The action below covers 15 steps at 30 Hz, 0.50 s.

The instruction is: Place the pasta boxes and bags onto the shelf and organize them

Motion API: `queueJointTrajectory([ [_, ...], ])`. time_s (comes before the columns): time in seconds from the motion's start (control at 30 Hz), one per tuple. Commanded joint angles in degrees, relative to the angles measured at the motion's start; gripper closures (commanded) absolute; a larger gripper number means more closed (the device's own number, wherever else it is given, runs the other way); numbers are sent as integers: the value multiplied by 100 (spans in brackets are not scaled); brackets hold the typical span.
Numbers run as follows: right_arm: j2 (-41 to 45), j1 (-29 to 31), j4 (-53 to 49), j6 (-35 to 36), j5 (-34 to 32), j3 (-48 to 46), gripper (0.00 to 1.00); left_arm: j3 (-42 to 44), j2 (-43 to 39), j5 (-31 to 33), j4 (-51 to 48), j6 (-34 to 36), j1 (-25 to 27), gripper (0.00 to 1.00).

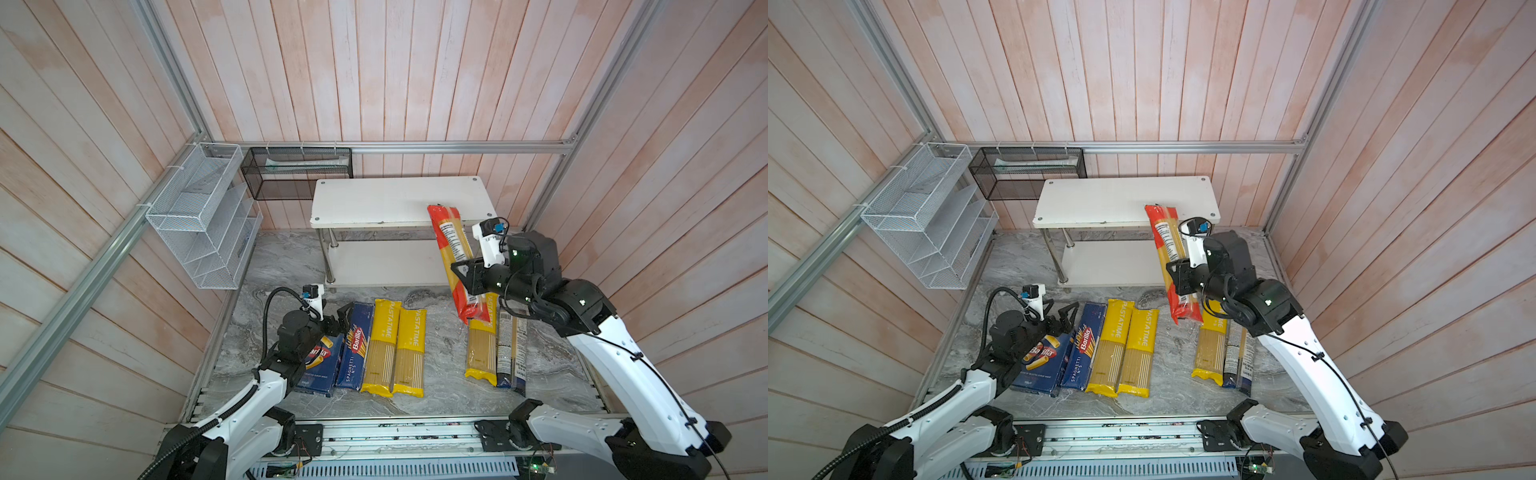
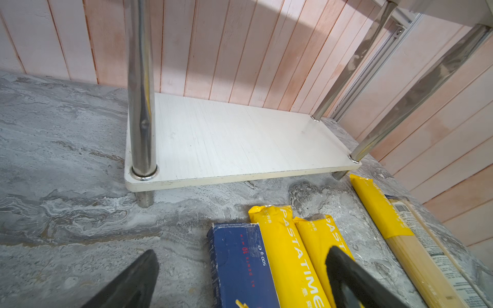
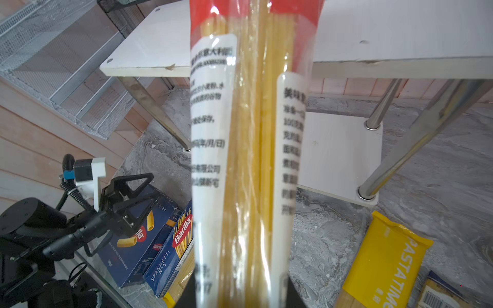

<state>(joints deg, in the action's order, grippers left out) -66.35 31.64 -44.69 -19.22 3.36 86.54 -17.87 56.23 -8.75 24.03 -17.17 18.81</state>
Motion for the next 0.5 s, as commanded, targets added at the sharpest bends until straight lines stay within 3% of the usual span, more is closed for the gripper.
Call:
queueJointTrajectory([
  [0.0,-174,-477,193,134,479,693,100,-50,-67,-21,48,85,18,0],
  [0.47,-975,-1345,442,363,1351,1852,100,-16,-82,-102,112,47,18,0],
])
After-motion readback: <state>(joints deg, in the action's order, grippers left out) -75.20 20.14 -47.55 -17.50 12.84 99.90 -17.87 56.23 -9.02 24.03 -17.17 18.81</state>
